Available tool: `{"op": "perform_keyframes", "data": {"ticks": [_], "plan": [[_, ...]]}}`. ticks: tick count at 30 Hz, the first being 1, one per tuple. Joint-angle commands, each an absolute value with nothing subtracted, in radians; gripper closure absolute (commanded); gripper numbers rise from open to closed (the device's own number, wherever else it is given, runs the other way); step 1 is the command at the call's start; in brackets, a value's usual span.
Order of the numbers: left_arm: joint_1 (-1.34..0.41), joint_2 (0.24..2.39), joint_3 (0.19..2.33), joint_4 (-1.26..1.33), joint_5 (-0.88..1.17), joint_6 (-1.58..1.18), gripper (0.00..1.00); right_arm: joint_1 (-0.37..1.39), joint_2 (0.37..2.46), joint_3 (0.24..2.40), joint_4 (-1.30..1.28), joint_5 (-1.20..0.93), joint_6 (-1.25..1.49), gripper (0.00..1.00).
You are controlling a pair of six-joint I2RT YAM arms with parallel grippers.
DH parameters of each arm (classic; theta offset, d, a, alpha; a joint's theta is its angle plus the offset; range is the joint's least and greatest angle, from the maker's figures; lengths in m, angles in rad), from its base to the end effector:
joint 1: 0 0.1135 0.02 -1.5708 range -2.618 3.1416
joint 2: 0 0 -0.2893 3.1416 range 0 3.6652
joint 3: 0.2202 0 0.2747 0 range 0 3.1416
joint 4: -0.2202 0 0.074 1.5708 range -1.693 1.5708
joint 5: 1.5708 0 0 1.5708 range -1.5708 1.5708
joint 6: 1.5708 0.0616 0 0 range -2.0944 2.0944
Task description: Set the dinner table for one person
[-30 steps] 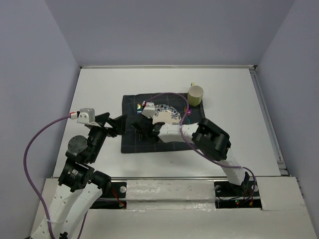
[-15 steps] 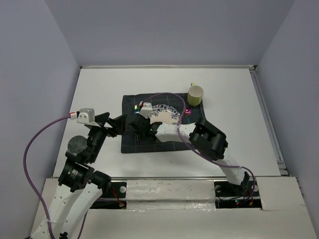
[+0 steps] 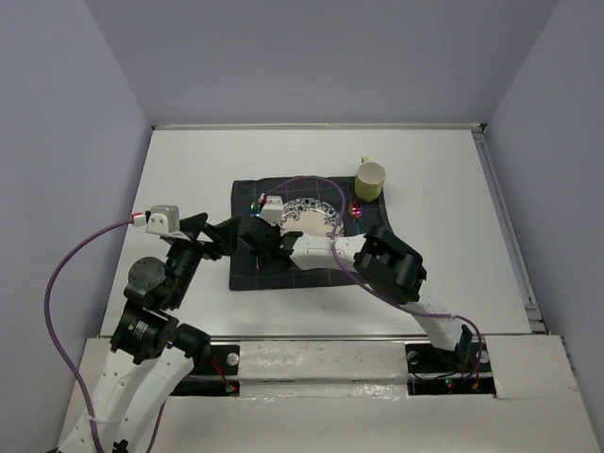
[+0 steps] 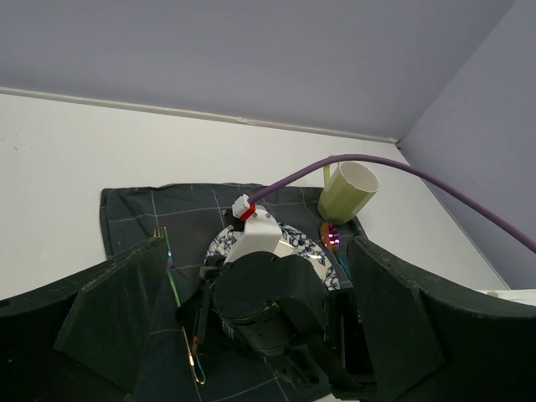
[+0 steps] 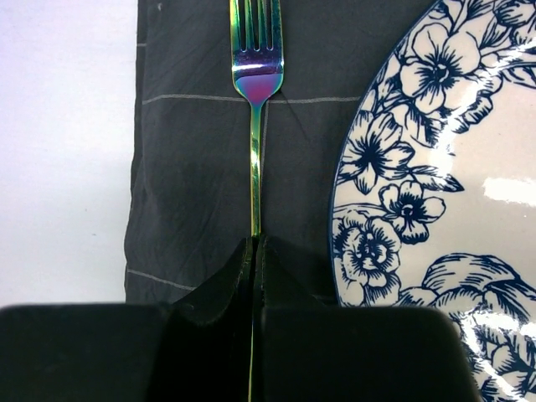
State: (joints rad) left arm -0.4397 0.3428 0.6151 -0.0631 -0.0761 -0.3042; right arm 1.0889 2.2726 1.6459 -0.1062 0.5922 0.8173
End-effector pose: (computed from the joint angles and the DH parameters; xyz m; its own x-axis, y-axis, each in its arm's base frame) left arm 0.1124 -0.0477 0.3688 0.0723 -0.3641 -0.9286 0.3970 0.8646 -0.3081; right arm 0.2863 0.4733 0.1421 -0.6081 0.1429 -0.7809 -0.1453 0.9470 0.2865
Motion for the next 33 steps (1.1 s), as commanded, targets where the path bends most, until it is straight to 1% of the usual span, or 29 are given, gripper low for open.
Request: {"op": "perform_keyframes", "data": {"ticks": [1,5,8,9,12,13,14,15,16,17,18,19,20,21,22,24,25,27,28,32,33], "plan": [[-0.445,0.348,0.621,-0.008,-0.066,-0.298,0.01,1.109,2.243,1.641,-0.118,0.627,0.853,1.0],[-0.443,0.348,0.621,-0.008,-0.067,-0.301,0.01,1.109,2.247,1.64,-0.135,0.624,0.88,1.0],[-0.443,0.348,0.621,-0.008,-0.067,-0.299,0.01,1.109,2.253,1.644,-0.138,0.621,0.894,0.91],[-0.443,0.347,0.621,-0.008,-0.069,-0.299,0.01,1.109,2.253,1.646,-0.138,0.62,0.894,0.82],[-0.443,0.345,0.621,-0.008,-0.078,-0.299,0.01,1.109,2.246,1.657,-0.14,0.617,0.871,0.67],[-0.443,0.344,0.623,-0.009,-0.08,-0.296,0.01,1.109,2.238,1.655,-0.14,0.614,0.867,0.58],[-0.443,0.344,0.624,-0.011,-0.089,-0.298,0.01,1.109,2.22,1.655,-0.14,0.611,0.858,0.52],[-0.442,0.344,0.626,-0.012,-0.095,-0.296,0.01,1.109,2.208,1.652,-0.14,0.607,0.845,0.49],[-0.44,0.342,0.626,-0.015,-0.103,-0.295,0.01,1.109,2.192,1.648,-0.14,0.604,0.841,0.4],[-0.44,0.344,0.627,-0.017,-0.112,-0.295,0.01,1.109,2.174,1.641,-0.138,0.603,0.833,0.34],[-0.437,0.342,0.63,-0.023,-0.135,-0.29,0.01,1.118,2.136,1.628,-0.134,0.601,0.822,0.31],[-0.437,0.345,0.632,-0.029,-0.152,-0.29,0.01,1.118,2.113,1.618,-0.132,0.604,0.795,0.21],[-0.436,0.345,0.64,-0.043,-0.182,-0.288,0.01,1.118,2.061,1.599,-0.127,0.607,0.779,0.13],[-0.434,0.344,0.643,-0.049,-0.196,-0.287,0.01,1.118,2.06,1.585,-0.126,0.61,0.766,0.11],[-0.434,0.342,0.649,-0.058,-0.204,-0.287,0.01,1.118,1.999,1.568,-0.123,0.62,0.738,0.04],[-0.434,0.333,0.67,-0.06,-0.207,-0.276,0.01,1.118,1.924,1.501,-0.115,0.638,0.703,0.03],[-0.433,0.33,0.678,-0.058,-0.204,-0.27,0.01,1.118,1.836,1.47,-0.109,0.647,0.663,0.03],[-0.434,0.331,0.706,-0.057,-0.207,-0.25,0.01,1.118,1.735,1.401,-0.075,0.66,0.606,0.04],[-0.433,0.334,0.716,-0.058,-0.209,-0.236,0.01,1.118,1.627,1.334,-0.071,0.679,0.535,0.04],[-0.434,0.36,0.787,-0.057,-0.239,-0.219,0.01,1.118,1.389,1.159,-0.068,0.773,0.405,0.03],[-0.433,0.374,0.816,-0.057,-0.244,-0.218,0.01,1.118,1.264,1.125,-0.067,0.793,0.39,0.02]]}}
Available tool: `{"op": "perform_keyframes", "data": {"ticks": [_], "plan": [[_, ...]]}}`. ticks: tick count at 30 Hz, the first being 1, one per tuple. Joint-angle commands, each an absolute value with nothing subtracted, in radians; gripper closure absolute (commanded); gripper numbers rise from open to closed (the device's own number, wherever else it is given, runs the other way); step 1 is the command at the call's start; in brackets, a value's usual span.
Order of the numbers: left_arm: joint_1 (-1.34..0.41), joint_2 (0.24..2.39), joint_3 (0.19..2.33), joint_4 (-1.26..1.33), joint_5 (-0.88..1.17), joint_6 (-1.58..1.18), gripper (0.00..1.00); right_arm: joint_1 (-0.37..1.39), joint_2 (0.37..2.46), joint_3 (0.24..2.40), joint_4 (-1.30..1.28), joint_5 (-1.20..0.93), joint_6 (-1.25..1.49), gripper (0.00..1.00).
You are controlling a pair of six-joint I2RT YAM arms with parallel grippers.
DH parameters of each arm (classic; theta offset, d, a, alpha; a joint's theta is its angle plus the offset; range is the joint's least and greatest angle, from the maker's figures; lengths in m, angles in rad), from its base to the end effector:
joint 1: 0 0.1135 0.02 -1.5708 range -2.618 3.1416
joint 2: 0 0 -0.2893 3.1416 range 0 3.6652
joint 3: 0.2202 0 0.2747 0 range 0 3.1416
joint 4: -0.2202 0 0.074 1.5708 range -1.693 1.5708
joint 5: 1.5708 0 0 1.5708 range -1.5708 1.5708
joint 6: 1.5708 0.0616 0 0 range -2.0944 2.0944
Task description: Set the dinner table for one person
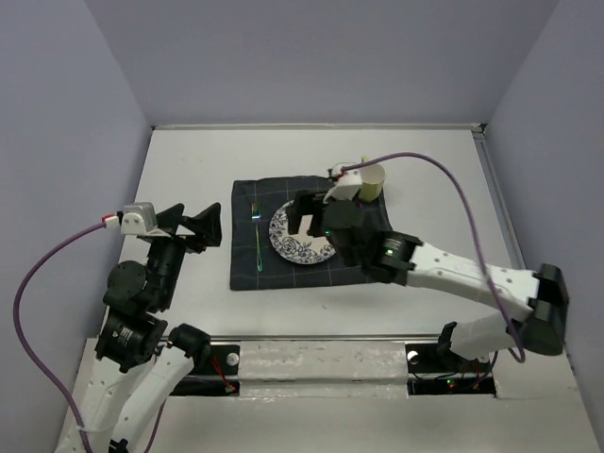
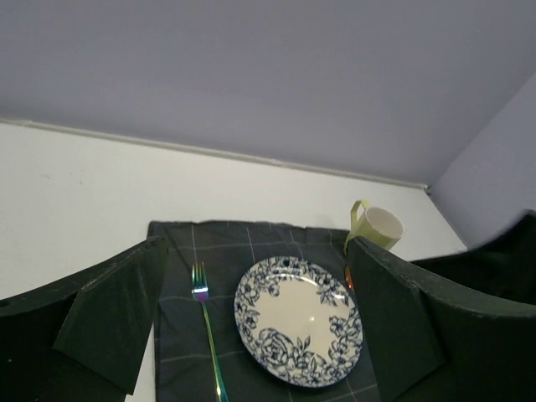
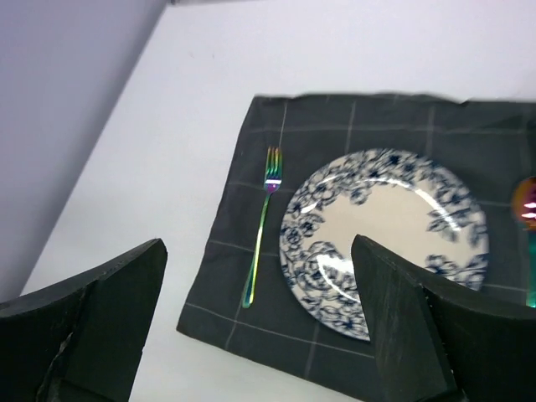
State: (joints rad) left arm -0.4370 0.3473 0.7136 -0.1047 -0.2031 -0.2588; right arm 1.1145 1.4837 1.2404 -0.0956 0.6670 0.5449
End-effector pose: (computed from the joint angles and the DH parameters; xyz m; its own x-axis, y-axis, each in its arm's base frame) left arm 0.1018 -0.0338 0.3987 0.1656 -0.3540 -0.9205 0.2900 0.9096 -0.2976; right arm 0.2038 0.3287 0.3547 -0.3576 0.1957 -0.9131 -0.3074 0.8987 0.3130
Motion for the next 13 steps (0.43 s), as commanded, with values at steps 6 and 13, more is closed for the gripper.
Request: {"op": "perform_keyframes", "data": {"ticks": [6,13], "plan": [[-0.434,0.384,0.864,-0.034,-0.235,-0.221,0.01,1.118,0.829,0.927,-0.081,0.755,0.231,0.0],[-0.433,0.397,0.862,-0.008,-0.19,-0.253,0.01,1.118,0.647,0.871,-0.087,0.825,0.152,0.0]]}}
